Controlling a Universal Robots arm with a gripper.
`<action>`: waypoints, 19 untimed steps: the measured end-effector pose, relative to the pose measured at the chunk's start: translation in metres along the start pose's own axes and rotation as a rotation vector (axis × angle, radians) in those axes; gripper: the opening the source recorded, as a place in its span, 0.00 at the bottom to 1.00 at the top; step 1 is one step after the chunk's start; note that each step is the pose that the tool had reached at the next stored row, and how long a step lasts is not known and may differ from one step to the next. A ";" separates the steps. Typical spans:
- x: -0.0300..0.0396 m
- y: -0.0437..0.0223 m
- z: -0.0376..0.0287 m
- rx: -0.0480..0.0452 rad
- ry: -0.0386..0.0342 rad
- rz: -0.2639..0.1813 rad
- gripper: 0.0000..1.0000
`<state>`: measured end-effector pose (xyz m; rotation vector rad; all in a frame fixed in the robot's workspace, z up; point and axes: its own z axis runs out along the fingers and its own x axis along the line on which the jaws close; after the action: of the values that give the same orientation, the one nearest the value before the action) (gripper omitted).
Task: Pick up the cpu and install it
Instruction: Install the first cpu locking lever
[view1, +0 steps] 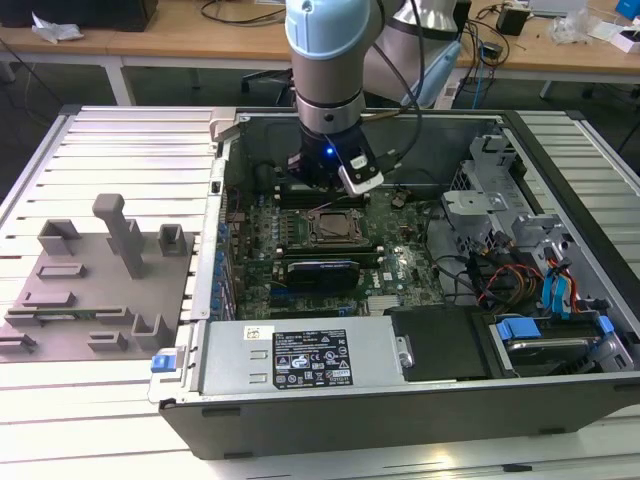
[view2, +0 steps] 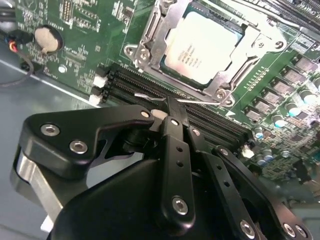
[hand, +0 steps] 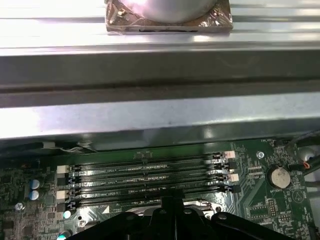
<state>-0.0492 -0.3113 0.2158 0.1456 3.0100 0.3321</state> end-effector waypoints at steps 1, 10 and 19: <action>0.0001 -0.0002 0.0010 0.0012 -0.0027 0.012 0.11; 0.0006 0.0017 0.0068 0.0106 -0.0241 0.105 0.11; 0.0014 0.0027 0.0141 0.0215 -0.0322 0.135 0.11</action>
<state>-0.0487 -0.3055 0.2026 0.3536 2.9794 0.3064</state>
